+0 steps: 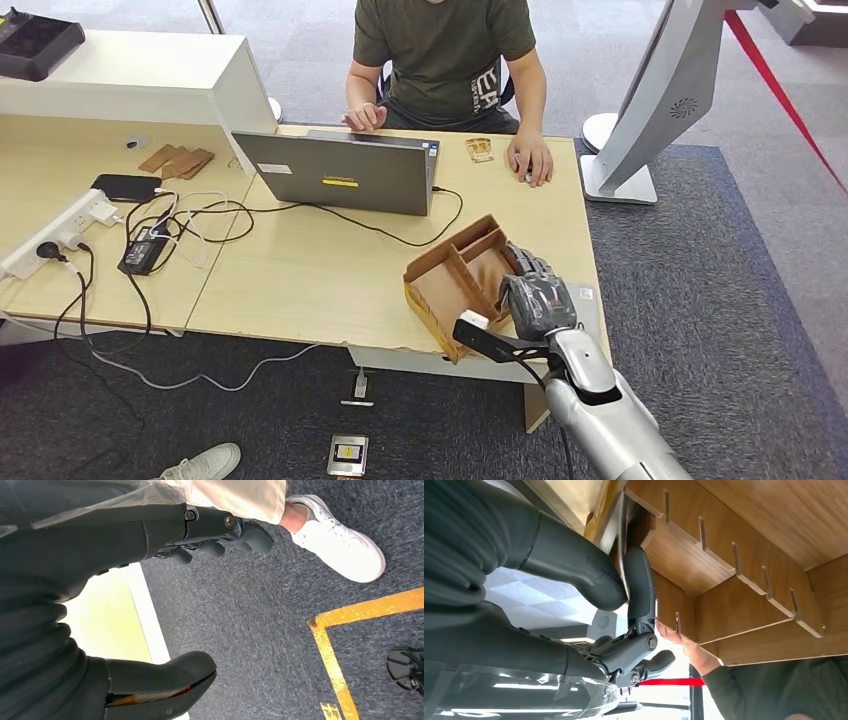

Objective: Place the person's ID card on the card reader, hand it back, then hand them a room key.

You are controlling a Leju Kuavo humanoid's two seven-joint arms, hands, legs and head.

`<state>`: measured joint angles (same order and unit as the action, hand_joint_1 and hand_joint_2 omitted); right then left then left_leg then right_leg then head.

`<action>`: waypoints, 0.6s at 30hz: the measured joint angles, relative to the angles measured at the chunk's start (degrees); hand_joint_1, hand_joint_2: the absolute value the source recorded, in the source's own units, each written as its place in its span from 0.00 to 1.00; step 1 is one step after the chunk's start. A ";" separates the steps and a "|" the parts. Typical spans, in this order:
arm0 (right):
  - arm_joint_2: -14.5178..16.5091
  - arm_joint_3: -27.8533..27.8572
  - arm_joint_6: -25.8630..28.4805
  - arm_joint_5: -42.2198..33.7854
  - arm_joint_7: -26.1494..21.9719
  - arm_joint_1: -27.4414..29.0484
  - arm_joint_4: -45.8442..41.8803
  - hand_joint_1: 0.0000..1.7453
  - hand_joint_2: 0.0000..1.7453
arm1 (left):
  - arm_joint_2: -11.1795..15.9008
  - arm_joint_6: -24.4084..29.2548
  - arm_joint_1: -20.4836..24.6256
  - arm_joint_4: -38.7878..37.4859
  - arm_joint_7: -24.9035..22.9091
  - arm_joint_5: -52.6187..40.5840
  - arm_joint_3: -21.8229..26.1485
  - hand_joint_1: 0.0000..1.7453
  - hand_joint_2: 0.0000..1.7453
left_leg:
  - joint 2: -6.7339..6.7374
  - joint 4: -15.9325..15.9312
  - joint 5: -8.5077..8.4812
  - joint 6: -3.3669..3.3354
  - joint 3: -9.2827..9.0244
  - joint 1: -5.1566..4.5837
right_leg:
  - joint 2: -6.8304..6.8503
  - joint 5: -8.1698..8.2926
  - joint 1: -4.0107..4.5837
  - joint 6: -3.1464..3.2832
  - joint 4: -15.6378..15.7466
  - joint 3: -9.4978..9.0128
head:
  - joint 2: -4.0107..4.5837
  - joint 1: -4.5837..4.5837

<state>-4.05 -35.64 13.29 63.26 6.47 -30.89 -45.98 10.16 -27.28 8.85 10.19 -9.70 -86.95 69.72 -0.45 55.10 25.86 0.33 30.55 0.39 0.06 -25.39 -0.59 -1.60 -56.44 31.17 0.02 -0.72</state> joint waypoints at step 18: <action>0.26 -0.42 0.34 -0.67 0.63 -1.29 -0.79 1.00 1.00 | 0.01 0.00 -0.01 0.00 -0.02 -0.05 0.21 0.00 1.00 | 0.01 0.00 0.00 0.00 -0.01 0.00 | 0.00 0.00 0.00 0.00 -0.01 0.01 | 0.00 0.00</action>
<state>-3.80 -36.06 13.63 62.59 7.10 -32.19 -46.77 10.16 -27.28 8.84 10.19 -9.73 -87.00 69.93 -0.44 55.10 25.86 0.33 30.54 0.39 0.06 -25.39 -0.59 -1.60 -56.45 31.18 0.02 -0.72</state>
